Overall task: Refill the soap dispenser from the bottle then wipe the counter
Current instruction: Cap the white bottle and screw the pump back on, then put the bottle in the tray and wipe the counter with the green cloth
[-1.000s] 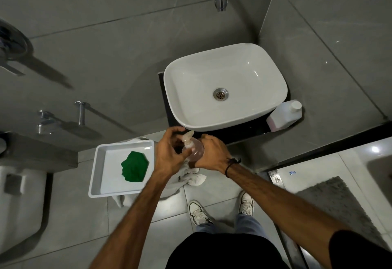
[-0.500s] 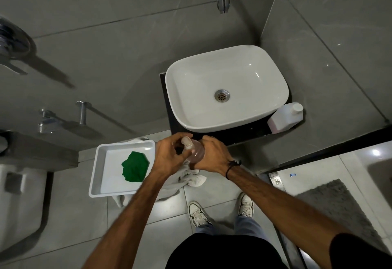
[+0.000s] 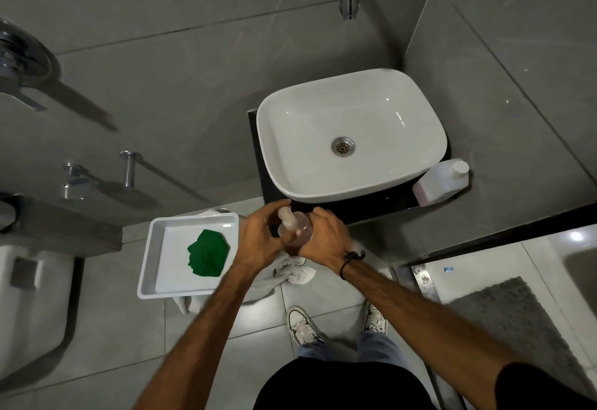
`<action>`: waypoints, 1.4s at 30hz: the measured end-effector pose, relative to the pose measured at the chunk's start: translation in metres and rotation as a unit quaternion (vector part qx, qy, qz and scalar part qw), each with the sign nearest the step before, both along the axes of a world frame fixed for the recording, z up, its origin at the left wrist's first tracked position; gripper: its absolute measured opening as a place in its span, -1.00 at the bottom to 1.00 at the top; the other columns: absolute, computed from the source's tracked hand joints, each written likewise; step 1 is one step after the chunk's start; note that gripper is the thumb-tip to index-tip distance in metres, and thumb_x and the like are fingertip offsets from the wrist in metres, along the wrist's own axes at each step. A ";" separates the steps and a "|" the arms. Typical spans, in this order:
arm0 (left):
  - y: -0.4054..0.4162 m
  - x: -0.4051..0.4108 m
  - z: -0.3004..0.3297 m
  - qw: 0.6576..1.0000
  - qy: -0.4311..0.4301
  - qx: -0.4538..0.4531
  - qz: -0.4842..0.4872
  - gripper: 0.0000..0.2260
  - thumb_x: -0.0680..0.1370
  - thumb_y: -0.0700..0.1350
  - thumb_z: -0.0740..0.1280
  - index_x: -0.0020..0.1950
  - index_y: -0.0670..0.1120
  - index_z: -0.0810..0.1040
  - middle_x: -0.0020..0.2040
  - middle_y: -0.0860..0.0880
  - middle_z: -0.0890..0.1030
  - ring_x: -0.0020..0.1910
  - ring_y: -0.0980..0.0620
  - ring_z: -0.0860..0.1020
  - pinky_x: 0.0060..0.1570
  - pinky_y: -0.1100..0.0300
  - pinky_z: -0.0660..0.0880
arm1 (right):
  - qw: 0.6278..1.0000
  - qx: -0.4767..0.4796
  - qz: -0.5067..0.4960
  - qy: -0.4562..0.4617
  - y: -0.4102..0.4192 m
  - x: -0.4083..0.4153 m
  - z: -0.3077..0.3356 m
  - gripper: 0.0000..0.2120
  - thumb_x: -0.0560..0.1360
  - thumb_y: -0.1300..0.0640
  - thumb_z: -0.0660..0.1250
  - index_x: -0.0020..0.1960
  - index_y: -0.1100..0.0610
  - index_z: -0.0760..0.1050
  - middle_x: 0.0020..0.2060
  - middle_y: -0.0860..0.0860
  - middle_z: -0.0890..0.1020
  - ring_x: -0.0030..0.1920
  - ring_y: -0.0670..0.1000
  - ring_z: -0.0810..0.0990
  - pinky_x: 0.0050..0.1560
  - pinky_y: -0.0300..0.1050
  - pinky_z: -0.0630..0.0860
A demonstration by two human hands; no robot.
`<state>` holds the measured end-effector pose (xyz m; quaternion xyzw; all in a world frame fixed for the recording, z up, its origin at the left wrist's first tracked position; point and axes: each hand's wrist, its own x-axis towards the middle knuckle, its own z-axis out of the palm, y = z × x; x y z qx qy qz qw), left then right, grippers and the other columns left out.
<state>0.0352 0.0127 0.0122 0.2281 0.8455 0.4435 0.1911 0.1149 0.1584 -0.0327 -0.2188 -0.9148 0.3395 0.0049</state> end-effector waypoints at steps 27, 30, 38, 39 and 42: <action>0.029 -0.025 -0.062 0.981 0.002 -0.189 0.033 -0.53 0.38 -0.27 0.54 0.29 -0.14 0.58 0.14 -0.18 0.69 0.11 -0.23 0.65 0.12 -0.01 0.57 | 0.903 -0.095 -0.419 0.018 0.206 0.113 -0.006 -0.09 0.25 0.02 0.67 0.45 0.21 0.31 0.32 0.19 0.51 0.30 0.21 0.53 0.28 0.18 0.51; 0.029 -0.021 -0.065 0.982 -0.004 -0.178 0.056 -0.52 0.36 -0.31 0.55 0.27 -0.16 0.59 0.12 -0.18 0.69 0.08 -0.24 0.66 0.06 0.05 0.56 | 0.916 -0.077 -0.389 0.066 0.225 0.109 0.007 -0.12 0.20 0.06 0.70 0.40 0.21 0.38 0.30 0.16 0.54 0.25 0.16 0.54 0.22 -0.06 0.49; 0.042 0.011 -0.065 0.965 -0.038 -0.104 0.236 -0.33 0.36 -0.30 0.57 0.39 -0.14 0.37 0.26 -0.18 0.54 0.23 -0.19 0.53 0.28 -0.16 0.50 | 0.949 -0.037 -0.300 0.083 0.243 0.117 0.007 -0.38 0.24 0.11 0.68 0.21 0.24 0.54 0.10 0.19 0.65 0.08 0.20 0.60 0.01 -0.14 0.44; 0.045 0.027 -0.061 0.946 -0.030 -0.082 0.312 -0.41 0.37 -0.29 0.56 0.30 -0.13 0.38 0.21 -0.18 0.52 0.20 -0.21 0.52 0.26 -0.17 0.51 | 0.957 -0.030 -0.273 0.095 0.241 0.120 0.006 -0.40 0.21 0.13 0.69 0.17 0.24 0.57 0.04 0.18 0.67 0.00 0.16 0.61 -0.04 -0.17 0.45; 0.063 0.083 -0.049 0.904 -0.052 -0.008 0.424 -0.54 0.42 -0.25 0.51 0.23 -0.12 0.41 0.10 -0.08 0.53 0.12 -0.19 0.56 0.09 -0.06 0.57 | 0.978 -0.078 -0.171 0.094 0.229 0.126 -0.004 -0.41 0.18 0.15 0.70 0.14 0.19 0.59 0.01 0.12 0.68 -0.01 0.09 0.62 0.01 0.01 0.59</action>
